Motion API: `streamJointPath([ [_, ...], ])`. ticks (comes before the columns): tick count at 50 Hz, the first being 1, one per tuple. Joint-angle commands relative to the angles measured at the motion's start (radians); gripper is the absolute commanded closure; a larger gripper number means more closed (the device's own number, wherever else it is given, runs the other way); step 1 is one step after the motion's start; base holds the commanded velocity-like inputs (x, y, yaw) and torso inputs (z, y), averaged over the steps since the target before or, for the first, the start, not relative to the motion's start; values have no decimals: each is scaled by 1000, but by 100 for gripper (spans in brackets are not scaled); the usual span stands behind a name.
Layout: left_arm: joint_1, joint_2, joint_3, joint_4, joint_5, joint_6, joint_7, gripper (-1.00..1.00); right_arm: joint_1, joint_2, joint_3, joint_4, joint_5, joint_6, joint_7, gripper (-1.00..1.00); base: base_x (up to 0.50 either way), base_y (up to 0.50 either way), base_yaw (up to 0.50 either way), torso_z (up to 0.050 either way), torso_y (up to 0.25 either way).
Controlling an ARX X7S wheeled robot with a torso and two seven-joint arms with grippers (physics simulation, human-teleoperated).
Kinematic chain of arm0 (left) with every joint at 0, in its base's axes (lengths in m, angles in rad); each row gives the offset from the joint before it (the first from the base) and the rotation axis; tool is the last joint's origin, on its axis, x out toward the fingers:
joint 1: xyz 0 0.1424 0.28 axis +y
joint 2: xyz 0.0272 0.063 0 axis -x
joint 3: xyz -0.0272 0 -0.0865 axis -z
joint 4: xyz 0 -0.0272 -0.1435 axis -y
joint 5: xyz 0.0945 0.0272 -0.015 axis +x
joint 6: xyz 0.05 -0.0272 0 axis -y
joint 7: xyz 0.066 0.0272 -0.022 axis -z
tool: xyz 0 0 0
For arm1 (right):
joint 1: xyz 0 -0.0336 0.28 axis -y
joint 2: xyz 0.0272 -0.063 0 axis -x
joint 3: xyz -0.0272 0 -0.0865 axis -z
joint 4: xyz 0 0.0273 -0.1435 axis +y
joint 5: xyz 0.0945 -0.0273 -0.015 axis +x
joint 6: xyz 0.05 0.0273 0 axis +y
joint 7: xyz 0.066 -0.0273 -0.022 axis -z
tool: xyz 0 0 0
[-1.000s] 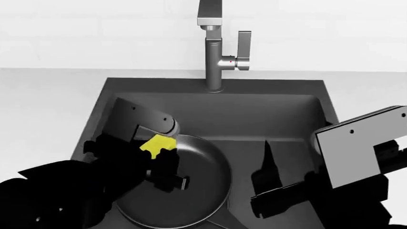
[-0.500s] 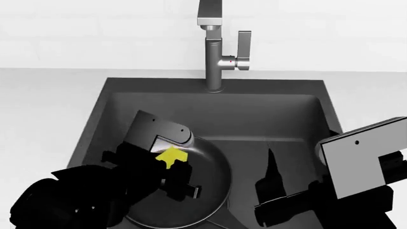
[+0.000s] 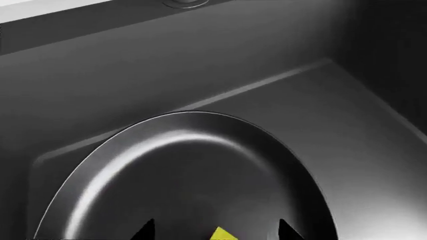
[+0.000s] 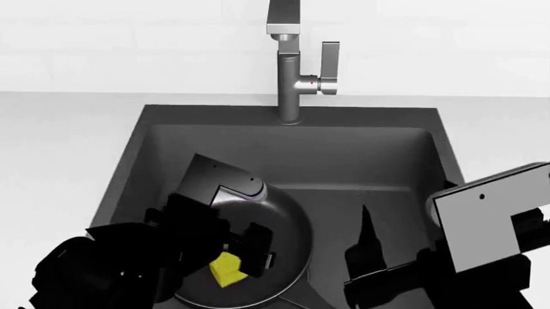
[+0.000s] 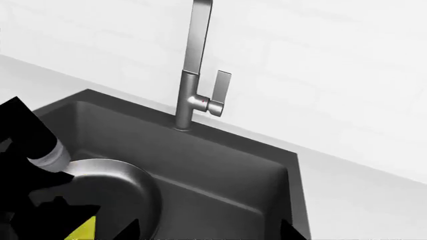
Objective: Pick the pan and sponge and place them into the sink. Then turn on the water.
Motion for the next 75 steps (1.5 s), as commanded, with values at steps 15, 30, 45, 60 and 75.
streamJointPath([
  [15, -28, -158, -6, 382, -176, -79, -188, -100, 11, -23, 28, 15, 7, -16, -2, -100, 0, 0, 0, 0, 0],
  [30, 10, -340, -93, 727, -229, -119, -355, -100, 83, -91, 32, 90, -9, -38, -10, -100, 0, 0, 0, 0, 0],
  [45, 99, -437, -158, 841, -238, -33, -371, -100, 186, -139, 0, 163, -46, 1, -8, -100, 0, 0, 0, 0, 0],
  [60, 123, -480, -204, 862, -267, -51, -439, -100, 241, -223, -43, 276, -122, -37, -45, -100, 0, 0, 0, 0, 0],
  [75, 123, -486, -211, 877, -278, -66, -472, -100, 217, -210, -40, 253, -123, -34, -19, -100, 0, -73, 0, 0, 0],
])
